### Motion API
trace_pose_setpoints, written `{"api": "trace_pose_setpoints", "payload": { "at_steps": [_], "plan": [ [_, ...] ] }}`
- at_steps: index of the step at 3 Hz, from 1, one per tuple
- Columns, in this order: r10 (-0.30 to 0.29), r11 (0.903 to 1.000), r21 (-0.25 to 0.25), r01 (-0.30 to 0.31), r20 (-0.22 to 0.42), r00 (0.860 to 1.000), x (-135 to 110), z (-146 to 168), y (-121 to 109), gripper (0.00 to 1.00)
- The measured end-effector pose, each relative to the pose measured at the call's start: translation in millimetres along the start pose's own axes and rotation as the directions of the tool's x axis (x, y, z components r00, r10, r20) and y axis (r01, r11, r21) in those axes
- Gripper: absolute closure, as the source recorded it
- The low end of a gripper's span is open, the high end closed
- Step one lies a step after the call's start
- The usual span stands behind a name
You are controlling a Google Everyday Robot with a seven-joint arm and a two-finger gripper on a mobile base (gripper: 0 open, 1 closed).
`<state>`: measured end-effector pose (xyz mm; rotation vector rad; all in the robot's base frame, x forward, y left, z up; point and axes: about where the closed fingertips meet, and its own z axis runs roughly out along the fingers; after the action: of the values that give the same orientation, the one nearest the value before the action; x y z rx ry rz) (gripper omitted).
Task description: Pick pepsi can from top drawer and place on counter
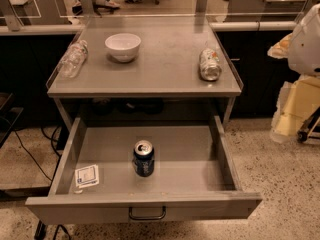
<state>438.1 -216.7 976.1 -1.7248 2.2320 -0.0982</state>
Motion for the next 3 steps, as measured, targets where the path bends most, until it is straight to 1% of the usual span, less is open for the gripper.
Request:
{"api": "trace_pose_setpoints", "payload": {
  "at_steps": [1, 2, 3],
  "plan": [
    [0.0, 1.0, 0.0, 0.0, 0.0, 1.0, 0.0, 0.0, 0.0, 0.0],
    [0.015, 0.9999, 0.005, -0.015, 0.017, 1.0, -7.5, 18.1, 3.0, 0.0],
    [0.034, 0.9994, -0.01, -0.033, 0.065, 0.997, -27.5, 38.0, 18.8, 0.0]
  ]
}}
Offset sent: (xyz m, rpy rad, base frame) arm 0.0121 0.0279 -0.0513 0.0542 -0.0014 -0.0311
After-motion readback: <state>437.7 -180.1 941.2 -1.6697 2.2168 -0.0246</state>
